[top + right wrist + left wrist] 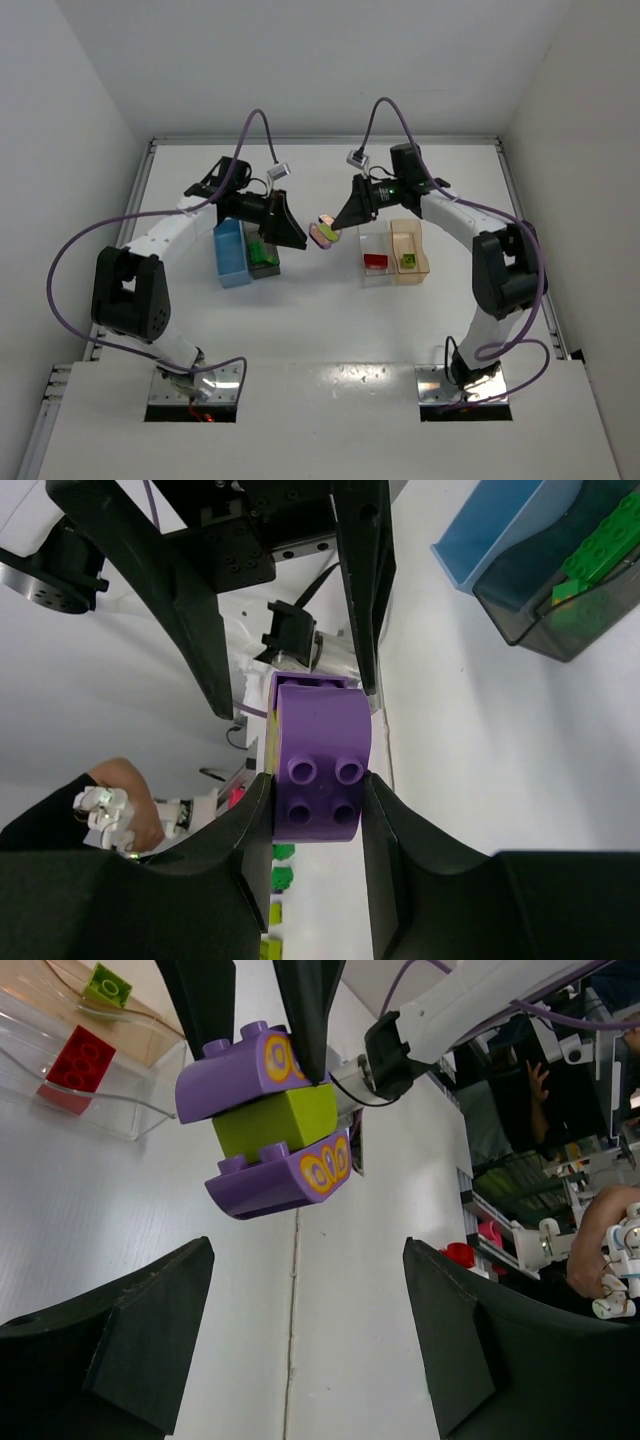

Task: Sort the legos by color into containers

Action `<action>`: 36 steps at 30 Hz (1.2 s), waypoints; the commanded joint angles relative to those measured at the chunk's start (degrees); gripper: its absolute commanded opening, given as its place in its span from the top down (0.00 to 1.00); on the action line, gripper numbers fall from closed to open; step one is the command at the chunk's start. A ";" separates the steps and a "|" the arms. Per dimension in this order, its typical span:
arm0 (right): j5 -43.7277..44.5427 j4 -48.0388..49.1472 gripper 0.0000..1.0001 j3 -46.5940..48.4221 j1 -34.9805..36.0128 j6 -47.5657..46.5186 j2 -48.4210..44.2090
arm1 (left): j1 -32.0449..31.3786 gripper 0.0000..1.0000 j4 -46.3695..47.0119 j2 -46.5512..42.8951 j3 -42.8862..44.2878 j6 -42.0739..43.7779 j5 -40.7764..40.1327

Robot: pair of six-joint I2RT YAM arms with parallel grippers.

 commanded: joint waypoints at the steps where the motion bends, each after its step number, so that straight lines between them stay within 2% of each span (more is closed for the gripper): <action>1: -2.04 2.86 1.00 -0.01 1.00 -0.16 0.64 | -0.81 0.18 1.06 0.71 2.55 0.39 3.43; 8: -2.04 3.38 1.00 1.14 2.06 -0.16 1.17 | -0.82 0.19 1.06 2.99 3.69 -0.14 3.43; 14: -1.52 3.38 1.00 1.66 3.12 -0.16 1.17 | -1.87 0.24 1.06 4.05 4.84 -0.67 3.43; 17: -0.99 2.86 1.00 2.19 3.64 -0.68 1.17 | -1.87 0.33 1.06 4.05 4.84 -0.67 2.90; 20: -0.99 2.34 1.00 2.19 3.64 -1.21 1.70 | -1.87 0.49 1.06 4.05 4.31 -0.67 2.90; 21: -0.38 2.33 1.00 2.19 3.64 -1.21 1.70 | -1.87 0.59 1.06 4.05 4.31 -0.67 2.90; 23: 0.24 1.72 1.00 2.71 3.64 -1.74 1.70 | -1.87 0.69 1.06 3.53 3.53 -0.67 2.90; 24: 0.24 1.11 1.00 2.72 3.64 -2.43 1.70 | -1.87 0.81 1.06 3.53 2.74 -0.67 2.90; 27: 1.38 -0.74 1.00 3.86 2.59 -3.75 2.22 | -1.87 0.95 1.06 1.42 0.45 -0.67 1.59; 32: 3.58 -10.48 1.00 9.74 0.92 -10.95 2.75 | -1.87 0.98 1.06 -3.58 -3.77 -0.67 -2.80; 36: 4.64 -11.03 1.00 10.45 -0.74 -12.28 2.75 | -0.74 0.99 2.11 -9.03 -9.04 -0.14 -7.37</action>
